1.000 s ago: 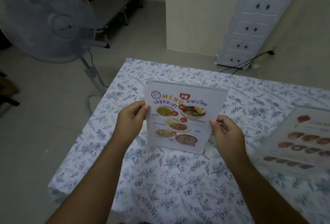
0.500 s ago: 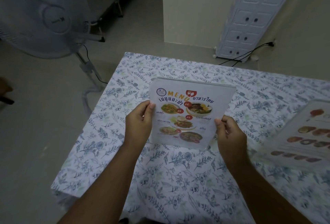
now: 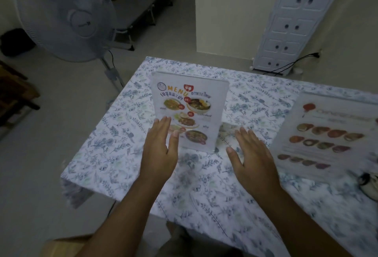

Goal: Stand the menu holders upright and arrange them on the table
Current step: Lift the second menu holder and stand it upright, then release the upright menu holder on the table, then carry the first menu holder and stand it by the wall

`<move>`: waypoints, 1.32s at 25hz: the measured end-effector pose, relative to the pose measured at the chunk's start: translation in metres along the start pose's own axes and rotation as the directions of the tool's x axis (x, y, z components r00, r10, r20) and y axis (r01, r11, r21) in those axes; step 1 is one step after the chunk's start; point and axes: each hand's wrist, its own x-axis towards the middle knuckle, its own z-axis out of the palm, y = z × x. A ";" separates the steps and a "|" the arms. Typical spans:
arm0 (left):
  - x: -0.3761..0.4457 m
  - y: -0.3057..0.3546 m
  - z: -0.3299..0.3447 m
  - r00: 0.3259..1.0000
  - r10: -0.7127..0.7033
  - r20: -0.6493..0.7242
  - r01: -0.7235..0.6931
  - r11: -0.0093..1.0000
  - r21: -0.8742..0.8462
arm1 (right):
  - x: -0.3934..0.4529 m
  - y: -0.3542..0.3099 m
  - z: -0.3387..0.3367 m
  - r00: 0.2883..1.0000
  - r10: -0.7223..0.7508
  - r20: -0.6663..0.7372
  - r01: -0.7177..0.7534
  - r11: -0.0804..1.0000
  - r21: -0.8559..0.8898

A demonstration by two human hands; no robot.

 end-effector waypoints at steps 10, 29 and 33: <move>-0.041 0.060 0.071 0.890 0.281 0.359 -0.320 0.946 0.054 | -0.077 0.057 -0.044 0.953 0.283 -0.107 -0.301 0.924 -0.234; 0.041 0.183 0.219 0.954 0.075 0.291 0.027 0.944 -0.330 | 0.040 0.216 -0.151 0.670 0.679 -0.301 -0.321 0.630 0.707; 0.110 0.256 0.258 0.964 0.083 0.253 0.028 0.913 -0.406 | 0.124 0.255 -0.218 0.618 0.675 -0.404 -0.260 0.660 0.705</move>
